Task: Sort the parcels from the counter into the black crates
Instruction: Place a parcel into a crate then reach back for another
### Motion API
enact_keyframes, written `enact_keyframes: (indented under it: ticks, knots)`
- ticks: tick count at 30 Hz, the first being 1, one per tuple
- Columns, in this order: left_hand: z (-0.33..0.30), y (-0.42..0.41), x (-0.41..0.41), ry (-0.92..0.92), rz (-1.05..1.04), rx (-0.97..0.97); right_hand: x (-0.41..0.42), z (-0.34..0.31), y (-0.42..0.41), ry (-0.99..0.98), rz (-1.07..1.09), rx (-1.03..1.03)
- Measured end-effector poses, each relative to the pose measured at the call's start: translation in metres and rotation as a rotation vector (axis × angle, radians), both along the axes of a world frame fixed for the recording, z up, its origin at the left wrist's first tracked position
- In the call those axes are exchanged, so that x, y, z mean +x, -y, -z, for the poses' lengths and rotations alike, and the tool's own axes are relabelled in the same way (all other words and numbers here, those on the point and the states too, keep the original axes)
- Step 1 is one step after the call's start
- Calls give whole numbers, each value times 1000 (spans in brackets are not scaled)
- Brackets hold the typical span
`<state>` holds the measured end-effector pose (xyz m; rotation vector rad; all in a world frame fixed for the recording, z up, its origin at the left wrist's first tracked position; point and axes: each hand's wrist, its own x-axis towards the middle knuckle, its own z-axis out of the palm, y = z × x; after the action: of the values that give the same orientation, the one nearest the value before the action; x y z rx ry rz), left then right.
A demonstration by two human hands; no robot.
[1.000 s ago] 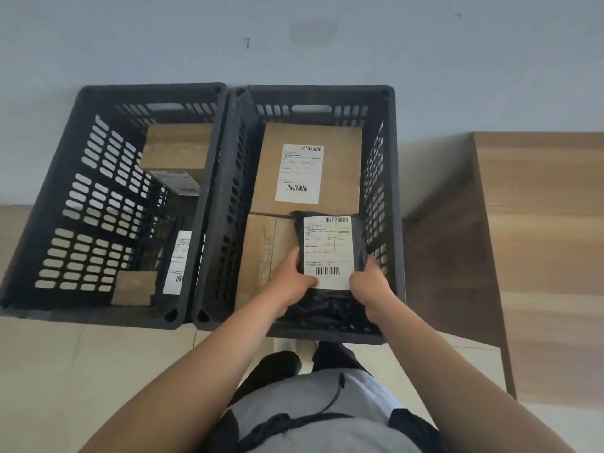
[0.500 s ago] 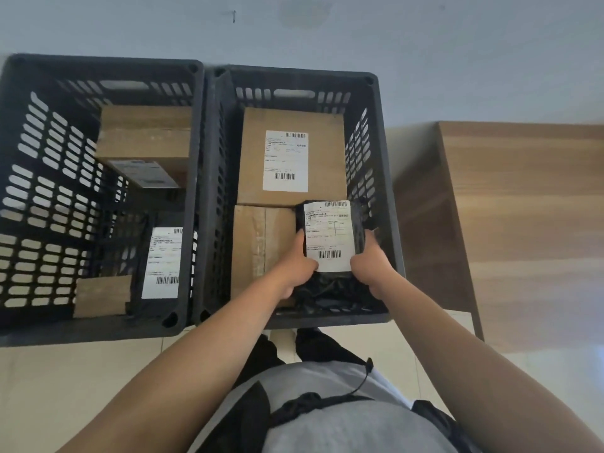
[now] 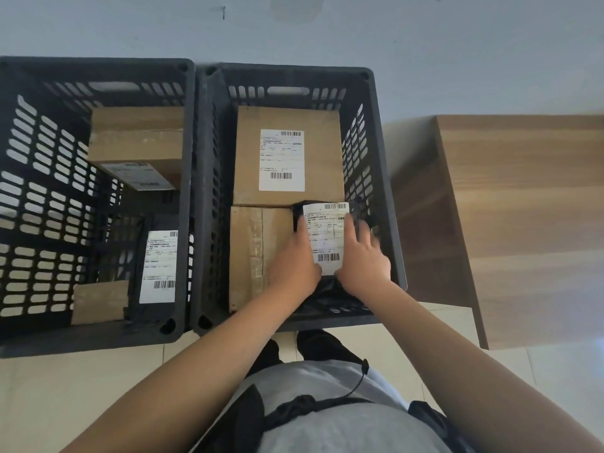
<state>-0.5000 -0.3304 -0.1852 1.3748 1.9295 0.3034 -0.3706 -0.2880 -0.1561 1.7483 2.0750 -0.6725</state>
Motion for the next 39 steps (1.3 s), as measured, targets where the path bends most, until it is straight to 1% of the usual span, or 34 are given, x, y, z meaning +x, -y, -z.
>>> enact_keyframes:
  ticks: [2,5,7,9,11,13,18,21,23,26,28,29,30,32,33,34,35,37,39]
  knots:
    - [-8,-2,-5,-144,184,39,2,4,-9,-9,-114,-31]
    - [-5,-17,-6,-279,516,-50,5,18,-26,50,-256,-174]
    - [13,-22,-2,-373,634,-123,8,35,-30,63,-252,-254]
    - [29,-22,1,-474,713,-213,9,51,-27,19,-182,-327]
    - [39,-21,4,-575,760,-259,8,61,-24,21,-135,-364]
    - [43,-23,8,-630,758,-269,3,65,-23,47,-113,-347]
    - [40,-35,13,-640,778,-309,1,65,-23,52,-85,-325]
    - [39,-34,7,-704,762,-296,8,65,-23,36,-106,-305]
    - [40,-31,5,-762,784,-302,9,64,-19,63,-142,-307]
    - [40,-31,7,-780,807,-320,8,61,-17,88,-172,-310]
    - [36,-32,8,-741,795,-316,9,58,-18,37,-140,-314]
    - [32,-33,7,-660,764,-292,9,55,-19,-6,-116,-287]
    - [27,-33,4,-529,716,-252,10,52,-21,-51,-88,-248]
    - [13,-31,-1,-201,559,-202,13,42,-24,-155,5,-190]
    - [5,-29,-3,-70,483,-230,15,36,-25,-204,52,-199]
    - [-2,-27,-3,19,436,-290,18,31,-24,-231,75,-242]
    - [-8,-23,-1,66,439,-370,21,27,-22,-229,66,-314]
    - [-12,-14,5,89,549,-520,24,24,-15,-174,-11,-446]
    - [-9,-5,9,76,665,-581,24,27,-9,-81,-73,-510]
